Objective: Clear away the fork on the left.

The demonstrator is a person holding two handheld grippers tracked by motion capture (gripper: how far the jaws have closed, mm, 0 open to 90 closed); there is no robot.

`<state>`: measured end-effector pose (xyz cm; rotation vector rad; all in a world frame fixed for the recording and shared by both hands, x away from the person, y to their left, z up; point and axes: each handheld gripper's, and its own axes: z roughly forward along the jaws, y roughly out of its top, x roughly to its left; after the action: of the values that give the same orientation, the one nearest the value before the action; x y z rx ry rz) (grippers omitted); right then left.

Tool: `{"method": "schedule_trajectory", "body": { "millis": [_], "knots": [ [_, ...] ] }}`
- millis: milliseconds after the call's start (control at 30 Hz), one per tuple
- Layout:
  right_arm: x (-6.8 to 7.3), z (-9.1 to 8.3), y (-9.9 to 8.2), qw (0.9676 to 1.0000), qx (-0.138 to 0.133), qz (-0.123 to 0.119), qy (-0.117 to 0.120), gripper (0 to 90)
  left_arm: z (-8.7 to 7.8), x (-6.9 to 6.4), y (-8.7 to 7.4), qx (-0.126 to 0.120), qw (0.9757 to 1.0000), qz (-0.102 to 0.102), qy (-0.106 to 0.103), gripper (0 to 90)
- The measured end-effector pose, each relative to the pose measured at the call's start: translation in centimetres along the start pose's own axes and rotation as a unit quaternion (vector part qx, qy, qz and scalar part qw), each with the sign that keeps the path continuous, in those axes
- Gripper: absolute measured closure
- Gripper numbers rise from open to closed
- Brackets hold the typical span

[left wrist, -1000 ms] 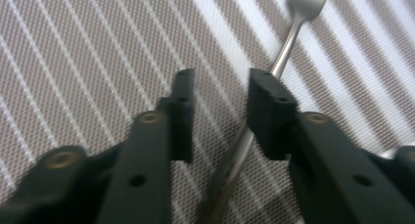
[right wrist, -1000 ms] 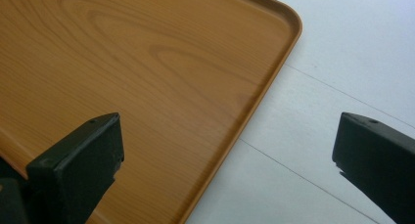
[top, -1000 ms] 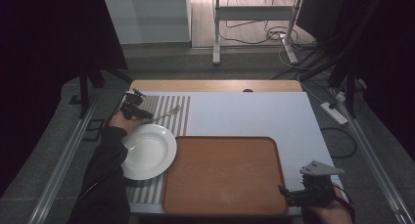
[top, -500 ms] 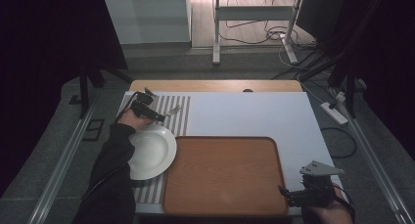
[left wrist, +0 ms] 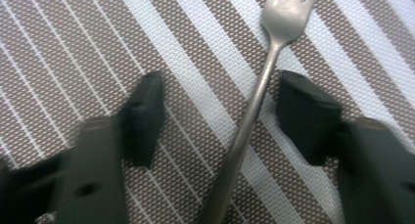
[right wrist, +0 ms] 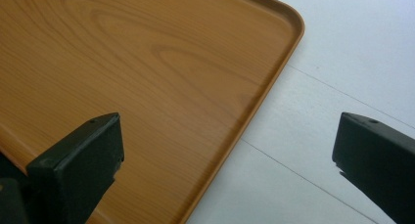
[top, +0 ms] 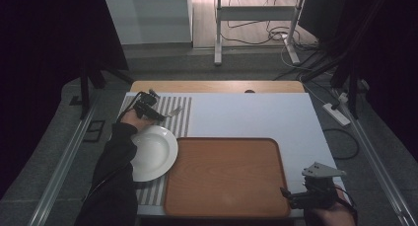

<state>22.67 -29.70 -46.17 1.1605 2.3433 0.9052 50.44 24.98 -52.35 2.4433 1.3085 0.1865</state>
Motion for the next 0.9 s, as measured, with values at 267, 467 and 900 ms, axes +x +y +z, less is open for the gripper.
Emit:
{"method": "schedule_trajectory", "body": {
  "millis": [267, 467, 900],
  "knots": [
    [0.0, 0.0, 0.0, 1.0000, 0.002, -0.003, -0.001, 0.0, -0.5, 0.8, -0.9, -0.007, 0.9998, -0.006, -0.016, 83.6],
    [0.1, 0.1, 0.0, 1.0000, 0.003, -0.004, -0.001, 0.0, -0.5, 0.8, -1.0, -0.012, 0.9998, -0.007, -0.017, 85.4],
    [0.0, 0.1, 0.0, 1.0000, 0.003, -0.003, 0.001, 0.0, -1.0, -0.4, 0.2, -0.033, 0.9987, 0.000, -0.039, 85.4]
  ]
}}
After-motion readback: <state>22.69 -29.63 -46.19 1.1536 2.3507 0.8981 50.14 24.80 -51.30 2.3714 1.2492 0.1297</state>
